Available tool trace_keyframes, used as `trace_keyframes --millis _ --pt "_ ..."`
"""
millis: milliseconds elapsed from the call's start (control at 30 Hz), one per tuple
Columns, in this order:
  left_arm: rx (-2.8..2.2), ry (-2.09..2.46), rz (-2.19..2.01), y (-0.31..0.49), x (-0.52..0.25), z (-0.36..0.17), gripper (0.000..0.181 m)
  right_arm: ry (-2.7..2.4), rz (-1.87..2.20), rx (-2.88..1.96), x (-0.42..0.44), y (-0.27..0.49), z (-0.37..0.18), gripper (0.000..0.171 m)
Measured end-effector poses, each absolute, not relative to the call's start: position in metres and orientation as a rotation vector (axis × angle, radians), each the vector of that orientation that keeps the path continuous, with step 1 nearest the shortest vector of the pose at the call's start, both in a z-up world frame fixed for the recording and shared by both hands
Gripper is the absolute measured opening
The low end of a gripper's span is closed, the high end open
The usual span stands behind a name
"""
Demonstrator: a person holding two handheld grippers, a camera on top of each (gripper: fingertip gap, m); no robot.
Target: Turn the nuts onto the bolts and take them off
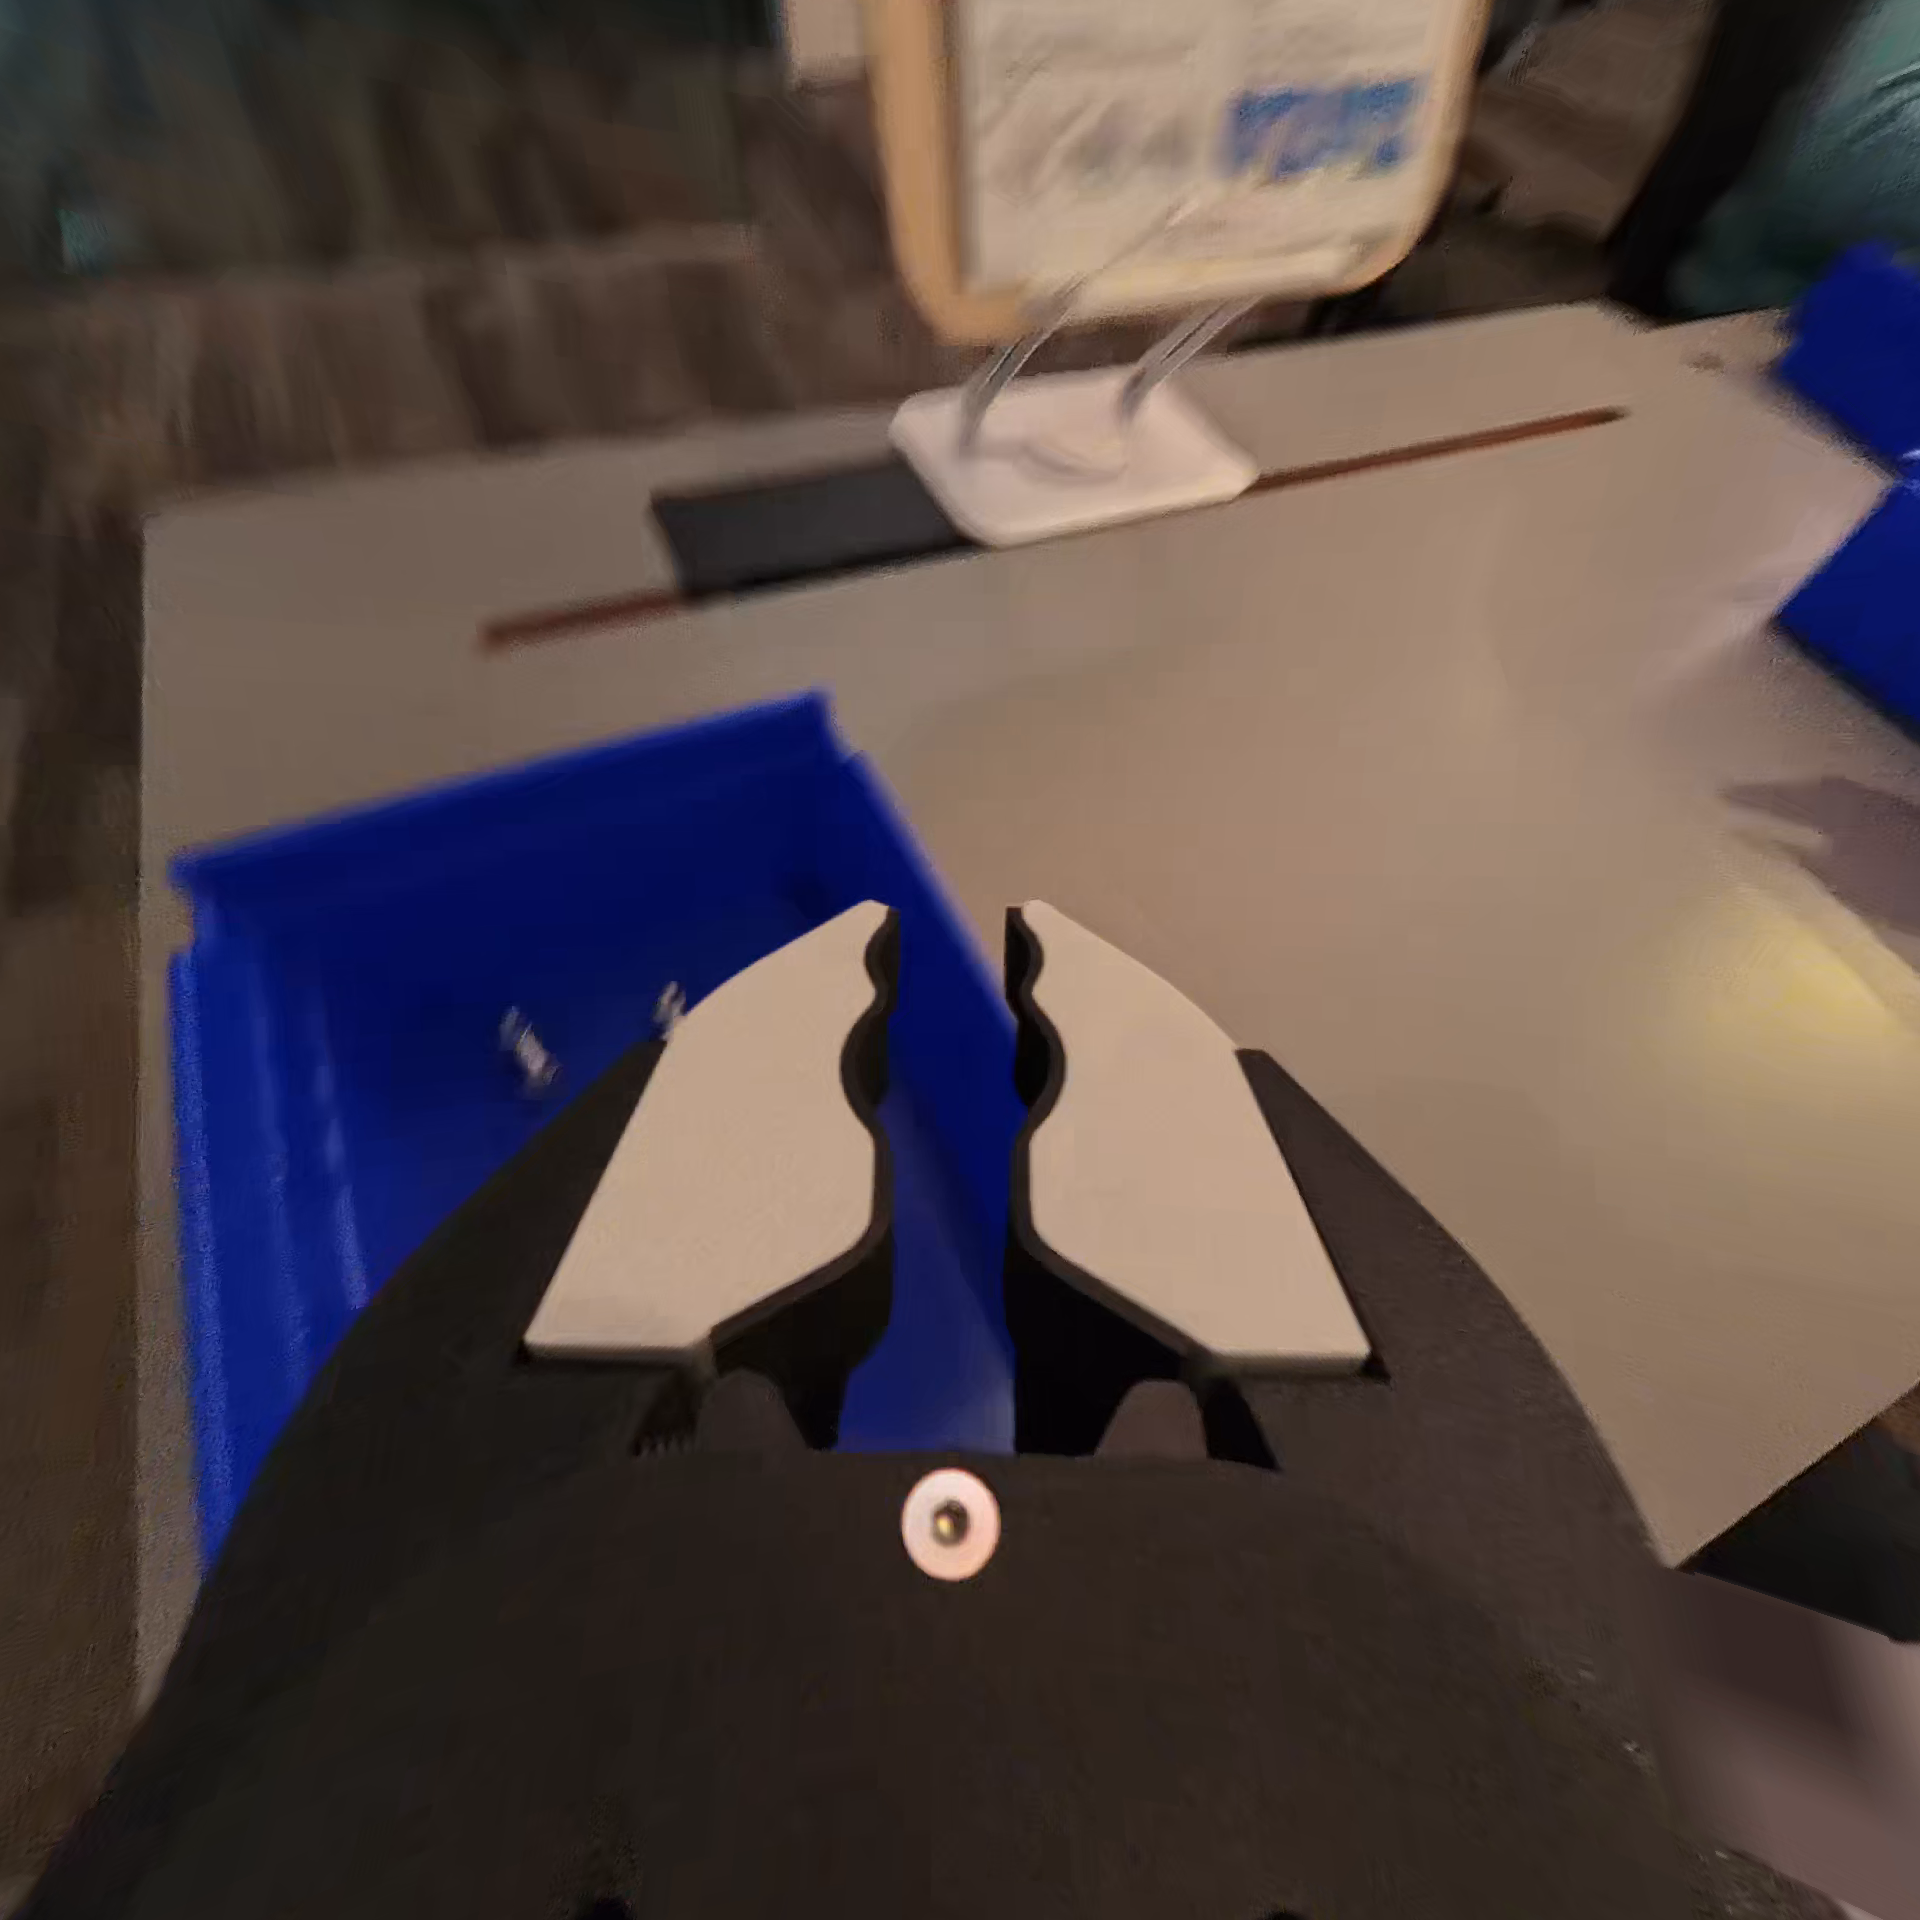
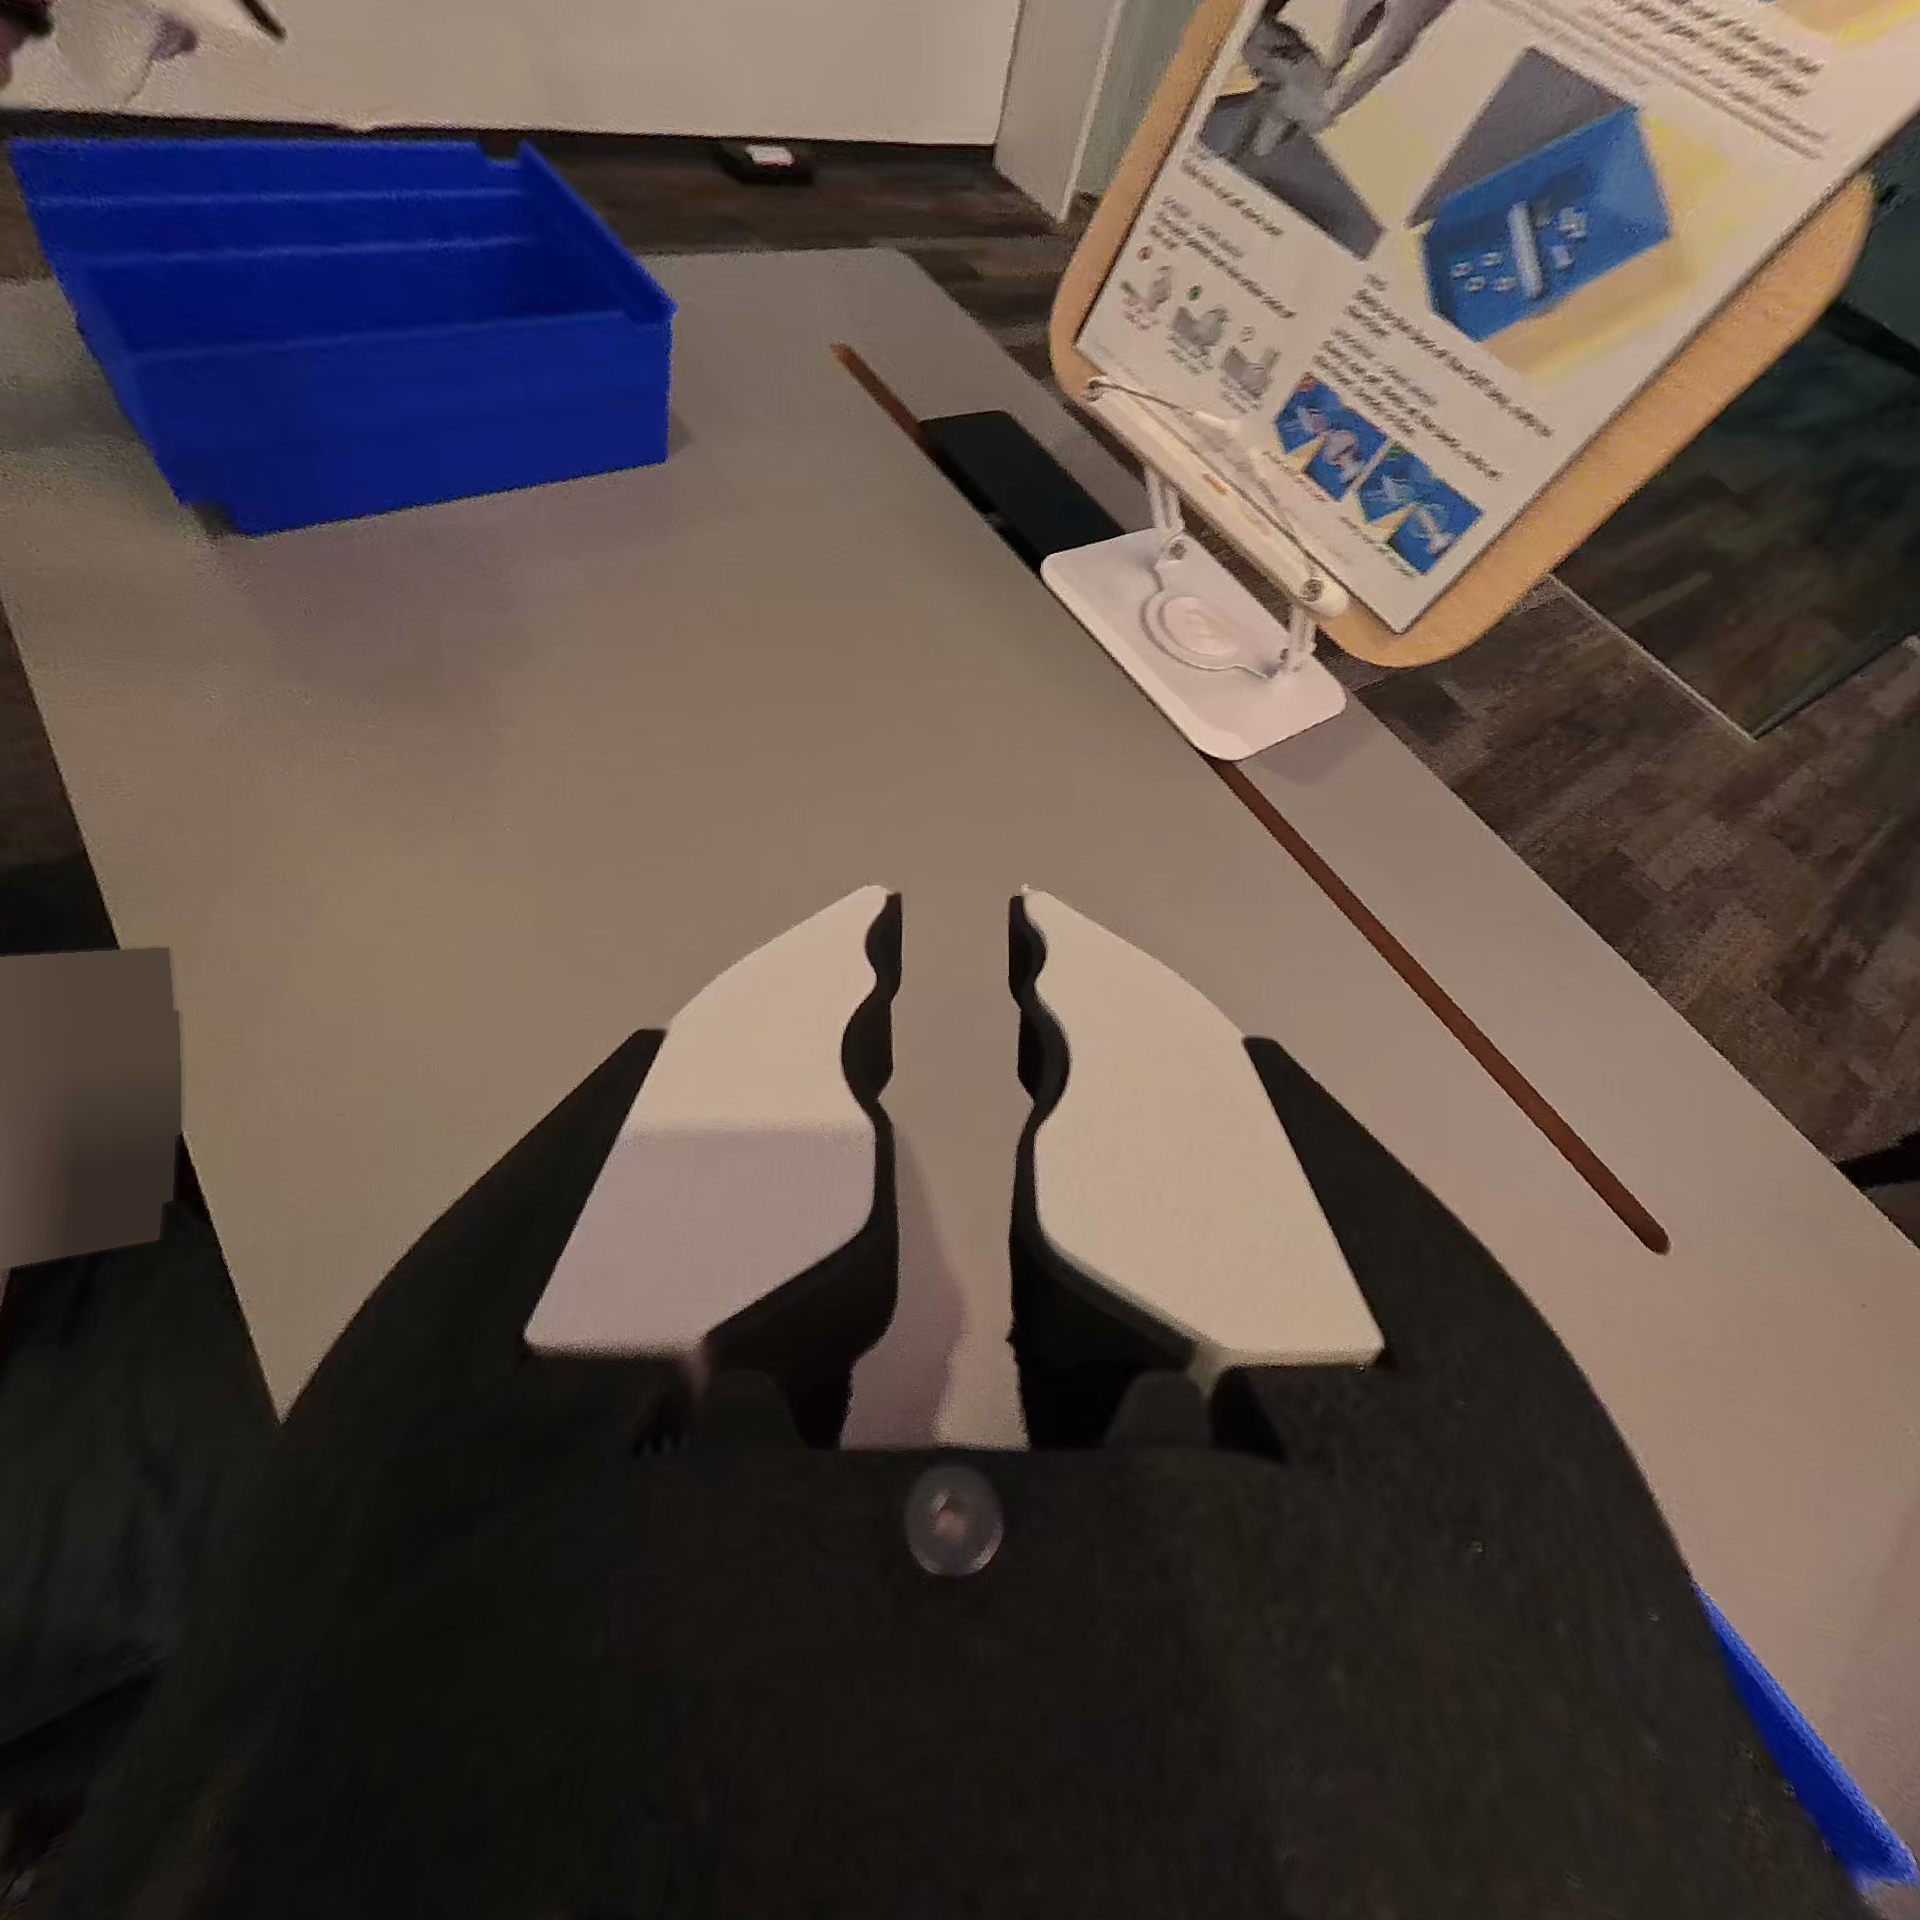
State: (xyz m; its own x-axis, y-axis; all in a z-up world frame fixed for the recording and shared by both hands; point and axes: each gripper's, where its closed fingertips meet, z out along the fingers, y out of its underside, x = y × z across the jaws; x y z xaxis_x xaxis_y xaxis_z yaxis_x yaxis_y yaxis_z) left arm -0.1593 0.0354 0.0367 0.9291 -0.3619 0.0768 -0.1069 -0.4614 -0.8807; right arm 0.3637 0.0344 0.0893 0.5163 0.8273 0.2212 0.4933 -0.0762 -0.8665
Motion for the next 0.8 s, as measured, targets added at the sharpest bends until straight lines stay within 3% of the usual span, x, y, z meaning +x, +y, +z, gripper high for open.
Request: trace_keyframes --millis 100,367,733,800 --pt "-2.264 0.245 -0.314 0.062 -0.2 -0.009 0.013 -1.174 0.404 -1.726 0.34 0.036 0.084 0.019" --pt "-2.621 0.25 -0.09 0.109 -0.222 -0.114 0.022 -1.238 0.437 -1.742 0.307 0.032 0.075 0.019" --pt "-2.88 0.309 0.08 0.116 -0.23 -0.158 0.026 -1.288 0.427 -1.773 0.308 0.02 0.065 0.019" --pt "-2.869 0.289 0.06 0.119 -0.229 -0.158 0.02 -1.304 0.423 -1.776 0.307 0.02 0.06 0.019"
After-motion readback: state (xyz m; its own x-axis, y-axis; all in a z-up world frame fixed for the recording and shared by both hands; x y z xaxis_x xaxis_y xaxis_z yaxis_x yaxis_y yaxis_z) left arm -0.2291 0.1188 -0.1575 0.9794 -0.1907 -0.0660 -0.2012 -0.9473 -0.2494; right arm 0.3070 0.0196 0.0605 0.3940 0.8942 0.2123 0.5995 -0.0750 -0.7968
